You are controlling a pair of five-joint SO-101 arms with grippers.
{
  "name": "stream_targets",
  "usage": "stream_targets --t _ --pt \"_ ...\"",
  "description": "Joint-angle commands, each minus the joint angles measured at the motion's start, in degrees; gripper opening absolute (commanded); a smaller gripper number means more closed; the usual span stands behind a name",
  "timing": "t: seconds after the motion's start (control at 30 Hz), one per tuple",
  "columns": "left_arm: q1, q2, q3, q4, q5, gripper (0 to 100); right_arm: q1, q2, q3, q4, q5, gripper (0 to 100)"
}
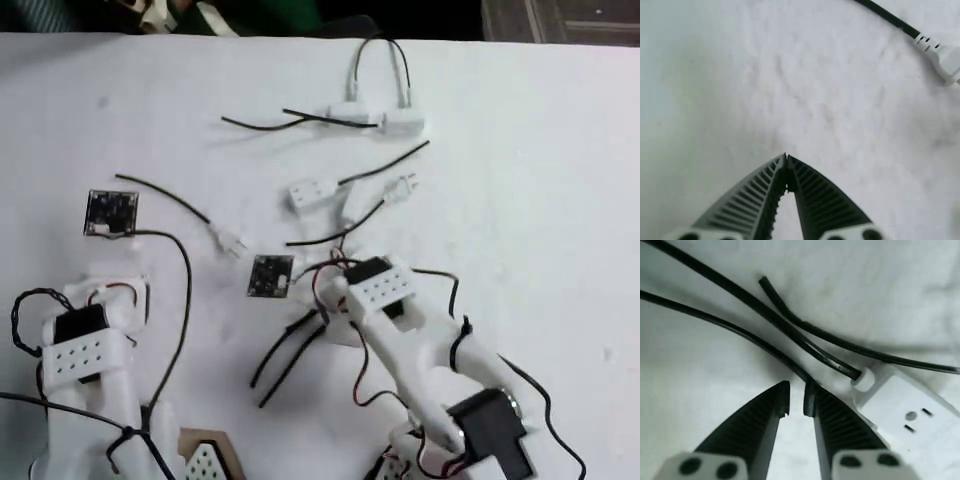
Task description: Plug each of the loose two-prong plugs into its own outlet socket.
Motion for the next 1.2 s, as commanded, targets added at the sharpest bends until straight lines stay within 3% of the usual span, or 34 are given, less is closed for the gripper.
stream_targets --t 0.0,0.1,0.33,0.57,0.8,1.17 --pt "0.5 -1.4 -0.4 -0.8 -0.5 3 5.6 3.7 -2.1 -1.1 1.6 7.4" --pt "0.5 -1.4 -0.4 -0.8 -0.5 3 8.8 4.2 -2.1 -1.1 1.2 0.9" --pt "0.5 -1.4 -0.4 -0.8 -0.5 3 15.7 4.2 -1.8 0.6 0.4 1.6" --pt "0.5 -1.4 -0.4 -0.8 -0.5 3 16.3 -2.8 -2.2 2.6 -4.9 1.9" --pt "0.5 -1.4 -0.4 -0.8 -0.5 3 16.4 -11.9 -2.2 1.5 -4.9 21.0" --pt "0.5 -1.4 -0.4 -0.8 -0.5 3 15.0 -0.7 -8.4 -1.5 -5.3 21.8"
